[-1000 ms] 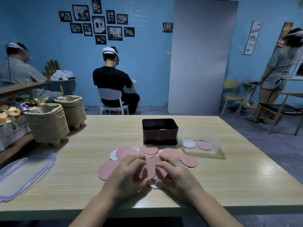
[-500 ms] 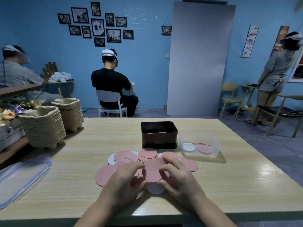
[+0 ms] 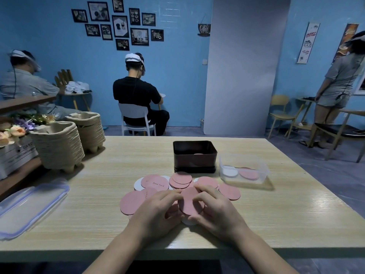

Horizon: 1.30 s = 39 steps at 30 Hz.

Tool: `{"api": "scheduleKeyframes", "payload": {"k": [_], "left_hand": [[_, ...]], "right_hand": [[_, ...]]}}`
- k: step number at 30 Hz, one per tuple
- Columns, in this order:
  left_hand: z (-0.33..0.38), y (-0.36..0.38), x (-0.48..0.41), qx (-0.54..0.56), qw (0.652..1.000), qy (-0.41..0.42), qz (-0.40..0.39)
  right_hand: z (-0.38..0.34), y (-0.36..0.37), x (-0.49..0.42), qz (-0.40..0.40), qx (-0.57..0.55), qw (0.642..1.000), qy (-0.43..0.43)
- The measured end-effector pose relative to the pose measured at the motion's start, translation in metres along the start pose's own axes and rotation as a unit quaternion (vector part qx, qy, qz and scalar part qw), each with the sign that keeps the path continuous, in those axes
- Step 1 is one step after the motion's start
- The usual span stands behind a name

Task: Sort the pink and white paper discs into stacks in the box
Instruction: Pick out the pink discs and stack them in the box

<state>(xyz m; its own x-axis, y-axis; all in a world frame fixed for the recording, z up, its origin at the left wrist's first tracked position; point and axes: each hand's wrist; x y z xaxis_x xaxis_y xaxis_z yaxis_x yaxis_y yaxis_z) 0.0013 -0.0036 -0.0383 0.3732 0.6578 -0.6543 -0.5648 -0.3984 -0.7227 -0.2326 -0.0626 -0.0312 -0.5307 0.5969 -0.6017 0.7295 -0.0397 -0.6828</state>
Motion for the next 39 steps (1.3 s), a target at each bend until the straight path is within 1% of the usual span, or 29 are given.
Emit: {"api": "scheduleKeyframes", "payload": {"k": [8, 11, 14, 16, 22, 26, 34, 39], "left_hand": [[-0.004, 0.003, 0.002, 0.001, 1.0, 0.008, -0.008], [-0.002, 0.0, 0.003, 0.006, 1.0, -0.011, -0.007], [0.002, -0.009, 0.003, 0.013, 0.999, -0.041, 0.011], [0.002, -0.02, 0.007, -0.001, 0.998, -0.054, 0.016], [-0.008, -0.052, 0.042, -0.022, 0.997, -0.067, -0.042], [-0.003, -0.06, 0.049, -0.039, 0.995, -0.067, -0.069], [-0.002, -0.06, 0.045, -0.042, 0.995, -0.069, -0.06], [0.002, -0.055, 0.039, -0.028, 0.998, -0.053, -0.005]], "right_hand": [[-0.004, -0.001, -0.001, -0.043, 0.023, 0.998, 0.03], [-0.004, -0.003, 0.0, -0.038, 0.032, 0.998, 0.035], [-0.002, -0.004, 0.001, -0.03, 0.039, 0.998, 0.048], [-0.002, -0.004, 0.001, -0.03, 0.038, 0.997, 0.056], [-0.004, -0.002, 0.003, -0.058, 0.052, 0.995, 0.055], [-0.006, -0.003, 0.001, -0.069, 0.055, 0.995, 0.045], [-0.004, -0.004, 0.002, -0.07, 0.055, 0.994, 0.055], [-0.002, -0.003, 0.002, -0.071, 0.064, 0.993, 0.065]]}}
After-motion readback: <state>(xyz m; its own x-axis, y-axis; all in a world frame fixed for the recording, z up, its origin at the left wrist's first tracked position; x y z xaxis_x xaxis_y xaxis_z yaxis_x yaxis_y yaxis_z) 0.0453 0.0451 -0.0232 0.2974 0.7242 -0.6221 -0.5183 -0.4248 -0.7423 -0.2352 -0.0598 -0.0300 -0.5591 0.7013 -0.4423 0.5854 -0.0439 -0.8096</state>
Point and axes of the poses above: each hand's wrist, its own x-axis away from the middle knuckle, its own y-axis out of the palm, z = x × y, and after that the axes turned 8 degrees about y, right-handed
